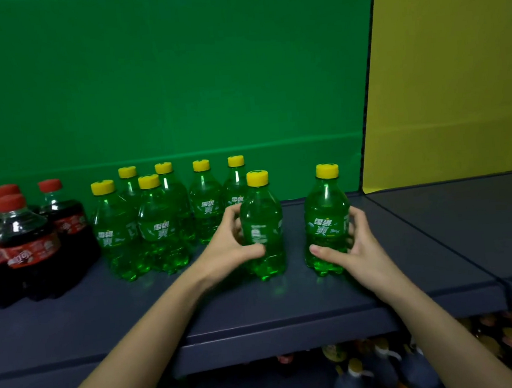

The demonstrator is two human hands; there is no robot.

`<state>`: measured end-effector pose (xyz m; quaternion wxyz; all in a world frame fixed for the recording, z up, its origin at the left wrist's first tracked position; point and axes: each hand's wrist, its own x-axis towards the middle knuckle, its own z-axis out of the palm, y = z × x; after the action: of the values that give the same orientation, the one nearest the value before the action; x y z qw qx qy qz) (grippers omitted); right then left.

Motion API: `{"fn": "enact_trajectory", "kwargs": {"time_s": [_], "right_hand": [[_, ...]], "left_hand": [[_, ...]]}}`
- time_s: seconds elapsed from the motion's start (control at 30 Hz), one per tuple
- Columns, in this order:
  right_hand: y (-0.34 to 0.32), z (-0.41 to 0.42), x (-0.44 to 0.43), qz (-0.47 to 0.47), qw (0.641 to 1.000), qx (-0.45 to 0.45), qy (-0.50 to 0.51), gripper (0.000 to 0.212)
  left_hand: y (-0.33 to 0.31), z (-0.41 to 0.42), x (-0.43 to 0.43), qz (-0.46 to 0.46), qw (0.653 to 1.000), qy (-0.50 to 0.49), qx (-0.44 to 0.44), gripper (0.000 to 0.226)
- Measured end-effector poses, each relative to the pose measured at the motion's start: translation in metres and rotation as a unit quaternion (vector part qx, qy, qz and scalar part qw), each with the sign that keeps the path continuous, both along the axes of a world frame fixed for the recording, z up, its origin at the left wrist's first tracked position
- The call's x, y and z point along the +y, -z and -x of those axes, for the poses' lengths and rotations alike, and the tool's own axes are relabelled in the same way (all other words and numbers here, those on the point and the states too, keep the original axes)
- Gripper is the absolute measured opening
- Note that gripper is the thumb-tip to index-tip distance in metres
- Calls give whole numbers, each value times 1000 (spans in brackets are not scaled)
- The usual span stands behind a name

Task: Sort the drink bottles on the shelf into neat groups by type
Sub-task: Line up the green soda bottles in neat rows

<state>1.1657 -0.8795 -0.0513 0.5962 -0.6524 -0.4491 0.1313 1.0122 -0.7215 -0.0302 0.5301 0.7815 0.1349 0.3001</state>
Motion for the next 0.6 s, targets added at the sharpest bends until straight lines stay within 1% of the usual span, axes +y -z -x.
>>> {"fn": "enact_trajectory", "kwargs": {"time_s": [0.07, 0.13, 0.23, 0.37, 0.47, 0.53, 0.6], "right_hand": [[-1, 3, 6, 10, 1000, 3, -22, 74], [-3, 6, 13, 17, 999, 7, -45, 76], [-4, 12, 25, 18, 997, 4, -72, 89], [-5, 18, 41, 20, 994, -5, -109, 89], [-5, 22, 51, 33, 992, -21, -122, 84], [-5, 24, 59, 41, 991, -33, -123, 80], [-6, 25, 65, 47, 991, -54, -116, 81]], "left_hand": [[-2, 13, 4, -2, 1000, 1, 19, 79], [-3, 17, 2, -13, 999, -42, 28, 86], [2, 19, 5, -40, 993, -112, 22, 87], [5, 31, 12, -33, 991, -129, 14, 72], [7, 39, 16, -53, 989, -138, 21, 49], [8, 44, 17, -68, 984, -164, 22, 49], [9, 47, 16, -85, 977, -191, 30, 60]]}}
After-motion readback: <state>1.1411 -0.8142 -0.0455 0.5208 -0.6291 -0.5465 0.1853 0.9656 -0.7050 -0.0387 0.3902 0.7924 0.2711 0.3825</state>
